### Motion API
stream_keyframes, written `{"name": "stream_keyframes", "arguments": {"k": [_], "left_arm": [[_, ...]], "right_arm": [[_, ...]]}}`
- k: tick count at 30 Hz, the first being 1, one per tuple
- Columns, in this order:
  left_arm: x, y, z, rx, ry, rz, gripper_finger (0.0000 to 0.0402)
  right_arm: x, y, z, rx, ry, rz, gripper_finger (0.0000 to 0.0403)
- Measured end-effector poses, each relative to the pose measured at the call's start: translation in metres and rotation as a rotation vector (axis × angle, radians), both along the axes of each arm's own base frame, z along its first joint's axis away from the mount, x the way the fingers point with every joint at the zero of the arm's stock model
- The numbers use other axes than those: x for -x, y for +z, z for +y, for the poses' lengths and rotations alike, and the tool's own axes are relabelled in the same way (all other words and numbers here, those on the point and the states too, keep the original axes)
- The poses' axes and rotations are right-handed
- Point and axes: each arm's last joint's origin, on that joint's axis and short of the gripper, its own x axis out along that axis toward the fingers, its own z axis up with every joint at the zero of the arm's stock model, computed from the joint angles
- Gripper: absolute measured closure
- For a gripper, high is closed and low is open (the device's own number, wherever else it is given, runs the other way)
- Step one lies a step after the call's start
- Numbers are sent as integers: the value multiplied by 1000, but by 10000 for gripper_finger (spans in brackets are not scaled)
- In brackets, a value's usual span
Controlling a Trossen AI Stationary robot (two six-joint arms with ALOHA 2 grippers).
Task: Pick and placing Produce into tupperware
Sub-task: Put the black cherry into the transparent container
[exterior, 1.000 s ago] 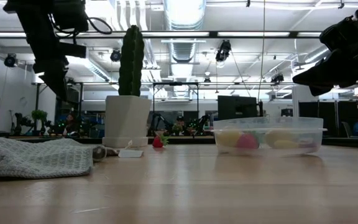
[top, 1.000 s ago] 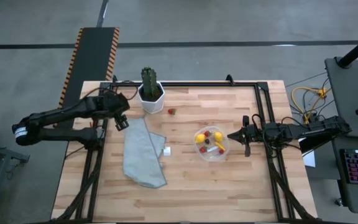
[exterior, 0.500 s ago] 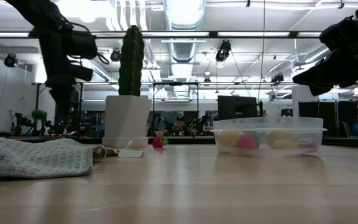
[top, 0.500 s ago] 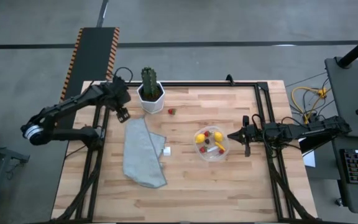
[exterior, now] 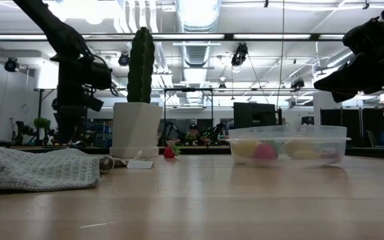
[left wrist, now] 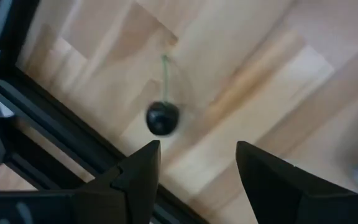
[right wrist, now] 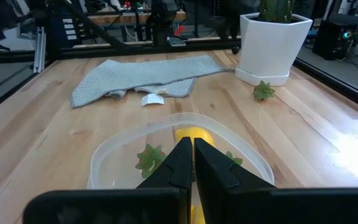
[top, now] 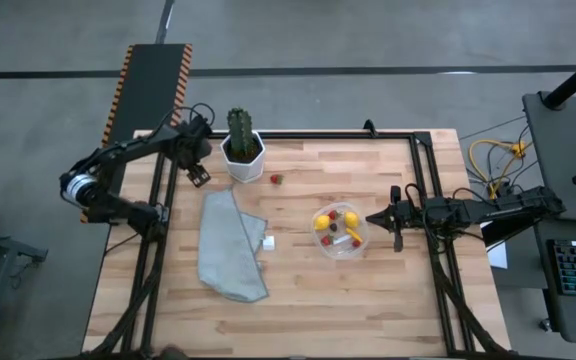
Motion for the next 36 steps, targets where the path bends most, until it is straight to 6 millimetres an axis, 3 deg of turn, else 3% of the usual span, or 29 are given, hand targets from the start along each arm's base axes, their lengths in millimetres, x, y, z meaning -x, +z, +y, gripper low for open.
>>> {"name": "stream_keyframes", "arguments": {"k": [9,22,36], "left_arm": [[-9,2,20,-50,30,3,205],[-26,-15,50,29,142,52,205],[-35,-26,63,171,125,156,205]], "right_arm": [[0,0,0,2,1,0,394],[0,0,0,2,1,-1,394],[0,0,0,-2,0,-1,394]]}}
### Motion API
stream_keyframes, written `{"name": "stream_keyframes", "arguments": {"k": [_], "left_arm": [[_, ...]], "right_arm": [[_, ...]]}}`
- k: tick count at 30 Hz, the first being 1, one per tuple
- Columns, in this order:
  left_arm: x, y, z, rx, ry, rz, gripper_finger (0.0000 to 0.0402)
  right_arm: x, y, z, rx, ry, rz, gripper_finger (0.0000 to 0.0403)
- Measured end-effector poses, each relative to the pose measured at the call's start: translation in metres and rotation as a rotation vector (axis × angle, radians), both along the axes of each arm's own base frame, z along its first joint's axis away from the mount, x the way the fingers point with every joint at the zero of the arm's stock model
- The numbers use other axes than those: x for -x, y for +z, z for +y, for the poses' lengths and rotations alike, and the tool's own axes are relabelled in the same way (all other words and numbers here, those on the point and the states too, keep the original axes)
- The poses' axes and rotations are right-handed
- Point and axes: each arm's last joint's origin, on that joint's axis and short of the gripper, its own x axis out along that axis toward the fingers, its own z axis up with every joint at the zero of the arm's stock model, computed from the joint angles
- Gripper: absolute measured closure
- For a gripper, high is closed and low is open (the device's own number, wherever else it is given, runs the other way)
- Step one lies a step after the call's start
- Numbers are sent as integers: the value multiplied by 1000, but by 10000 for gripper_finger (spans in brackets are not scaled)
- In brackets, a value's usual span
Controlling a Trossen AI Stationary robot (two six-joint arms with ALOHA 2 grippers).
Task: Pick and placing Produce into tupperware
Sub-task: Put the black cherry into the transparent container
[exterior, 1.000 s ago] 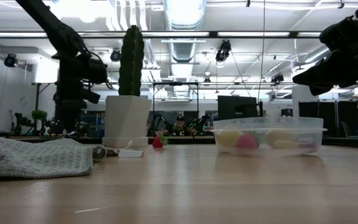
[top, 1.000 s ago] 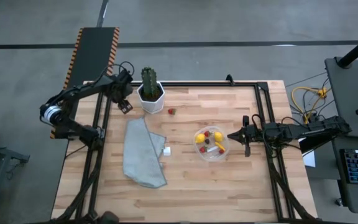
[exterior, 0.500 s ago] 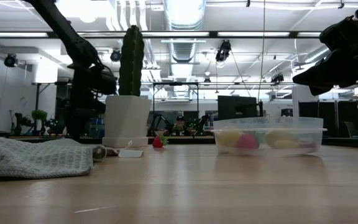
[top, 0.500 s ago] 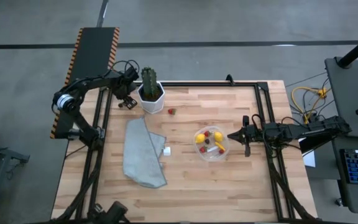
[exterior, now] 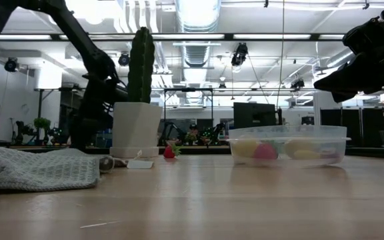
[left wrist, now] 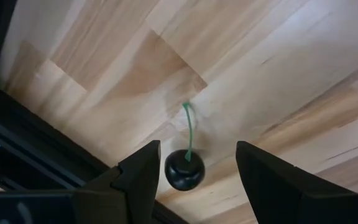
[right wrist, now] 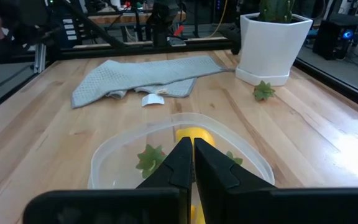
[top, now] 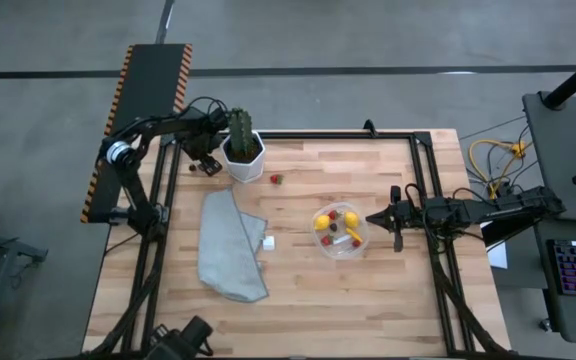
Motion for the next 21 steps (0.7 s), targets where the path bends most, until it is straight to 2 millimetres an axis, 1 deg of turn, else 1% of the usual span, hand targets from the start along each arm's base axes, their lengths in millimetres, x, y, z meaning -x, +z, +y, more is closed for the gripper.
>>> {"name": "stream_keyframes", "arguments": {"k": [9,16,21], "left_arm": [[-4,-5,6,61,-3,39,208],[-8,-14,13,112,-9,79,235],[-10,-15,16,115,-20,78,253]], "right_arm": [[0,0,0,-14,1,0,394],[0,0,0,-15,5,0,394],[0,0,0,-22,3,0,394]]}}
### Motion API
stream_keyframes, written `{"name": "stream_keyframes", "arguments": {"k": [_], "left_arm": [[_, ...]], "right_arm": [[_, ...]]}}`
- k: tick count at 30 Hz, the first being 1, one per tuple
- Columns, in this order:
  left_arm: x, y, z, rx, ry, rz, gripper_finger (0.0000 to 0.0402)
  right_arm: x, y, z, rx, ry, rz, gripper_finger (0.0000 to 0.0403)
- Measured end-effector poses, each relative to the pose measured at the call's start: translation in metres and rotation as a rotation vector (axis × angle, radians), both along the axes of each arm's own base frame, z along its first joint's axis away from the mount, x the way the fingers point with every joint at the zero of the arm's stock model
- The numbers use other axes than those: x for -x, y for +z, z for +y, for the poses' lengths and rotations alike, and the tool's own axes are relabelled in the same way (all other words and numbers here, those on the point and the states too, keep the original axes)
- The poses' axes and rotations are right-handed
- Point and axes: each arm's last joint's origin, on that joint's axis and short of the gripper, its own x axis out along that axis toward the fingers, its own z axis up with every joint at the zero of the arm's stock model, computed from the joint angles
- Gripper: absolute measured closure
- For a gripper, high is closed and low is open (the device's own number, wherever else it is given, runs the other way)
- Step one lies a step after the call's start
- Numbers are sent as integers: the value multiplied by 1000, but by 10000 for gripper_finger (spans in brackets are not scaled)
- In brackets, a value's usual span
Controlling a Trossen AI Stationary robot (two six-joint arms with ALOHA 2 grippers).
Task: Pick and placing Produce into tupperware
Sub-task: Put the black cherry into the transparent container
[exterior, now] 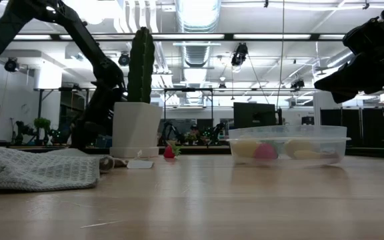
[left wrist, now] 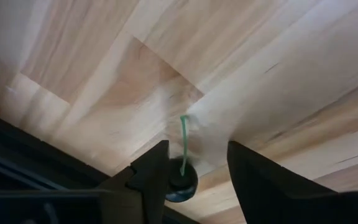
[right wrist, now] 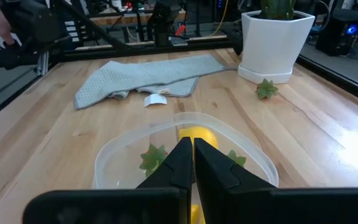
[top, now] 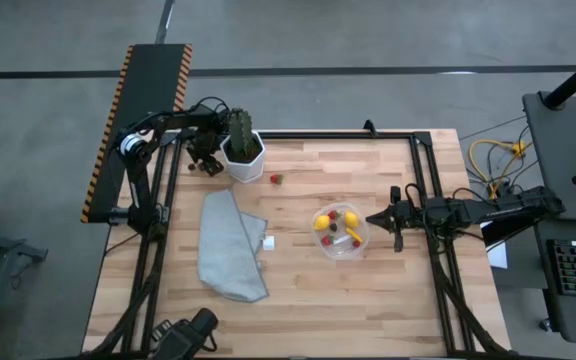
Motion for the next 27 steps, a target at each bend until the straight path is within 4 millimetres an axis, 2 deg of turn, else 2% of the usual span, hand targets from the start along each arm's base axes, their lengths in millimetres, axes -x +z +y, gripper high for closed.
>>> {"name": "stream_keyframes", "arguments": {"k": [10,19,27], "left_arm": [[1,0,1,8,-28,0,304],[4,-1,2,11,-80,28,395],[5,-2,1,27,-136,40,401]], "right_arm": [[0,0,0,0,1,0,394],[0,0,0,0,1,0,394],[0,0,0,0,1,0,394]]}}
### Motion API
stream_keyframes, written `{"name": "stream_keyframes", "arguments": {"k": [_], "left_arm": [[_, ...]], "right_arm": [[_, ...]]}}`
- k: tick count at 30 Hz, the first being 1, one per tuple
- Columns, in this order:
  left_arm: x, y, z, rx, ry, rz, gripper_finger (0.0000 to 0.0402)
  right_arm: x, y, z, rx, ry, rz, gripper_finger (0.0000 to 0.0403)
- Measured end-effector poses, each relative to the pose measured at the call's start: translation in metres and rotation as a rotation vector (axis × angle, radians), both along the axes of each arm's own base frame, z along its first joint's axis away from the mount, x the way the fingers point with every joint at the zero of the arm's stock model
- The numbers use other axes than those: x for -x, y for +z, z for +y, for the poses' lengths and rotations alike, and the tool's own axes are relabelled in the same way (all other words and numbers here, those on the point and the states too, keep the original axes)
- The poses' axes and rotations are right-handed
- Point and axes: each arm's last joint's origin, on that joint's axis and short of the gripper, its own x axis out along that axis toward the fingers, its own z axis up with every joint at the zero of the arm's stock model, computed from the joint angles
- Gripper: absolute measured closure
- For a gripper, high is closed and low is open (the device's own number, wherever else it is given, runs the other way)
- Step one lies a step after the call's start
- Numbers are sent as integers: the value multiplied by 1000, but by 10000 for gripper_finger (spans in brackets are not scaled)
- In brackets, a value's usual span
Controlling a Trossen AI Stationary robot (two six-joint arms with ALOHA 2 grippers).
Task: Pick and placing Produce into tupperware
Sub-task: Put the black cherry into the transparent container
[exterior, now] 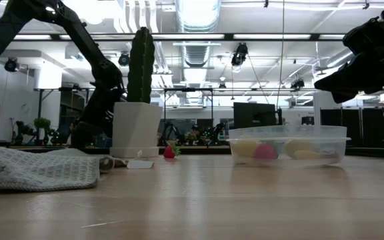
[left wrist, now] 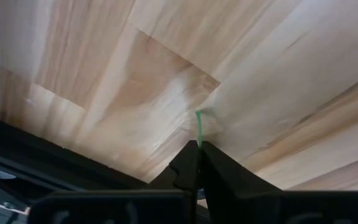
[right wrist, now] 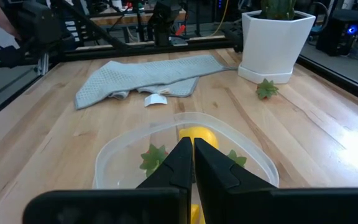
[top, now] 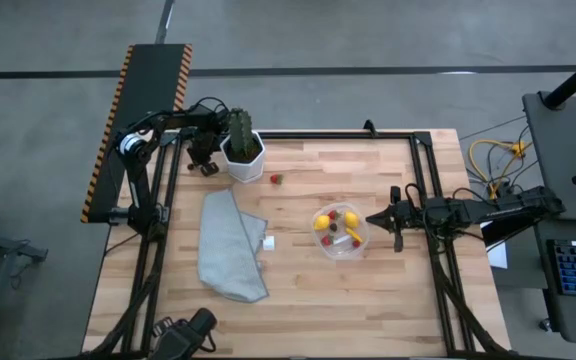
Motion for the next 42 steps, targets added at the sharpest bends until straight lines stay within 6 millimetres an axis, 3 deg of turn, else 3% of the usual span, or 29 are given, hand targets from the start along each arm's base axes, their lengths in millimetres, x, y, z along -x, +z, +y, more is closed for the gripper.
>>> {"name": "stream_keyframes", "arguments": {"k": [12,17,29,42], "left_arm": [[7,8,-4,-19,31,123,401],[9,23,-7,-85,86,97,401],[26,97,-35,-332,236,-57,402],[42,169,-99,-573,261,-269,401]], "right_arm": [[0,0,0,0,0,-2,394],[0,0,0,0,0,-1,394],[0,0,1,-8,29,-3,394],[0,1,1,-11,27,-10,394]]}}
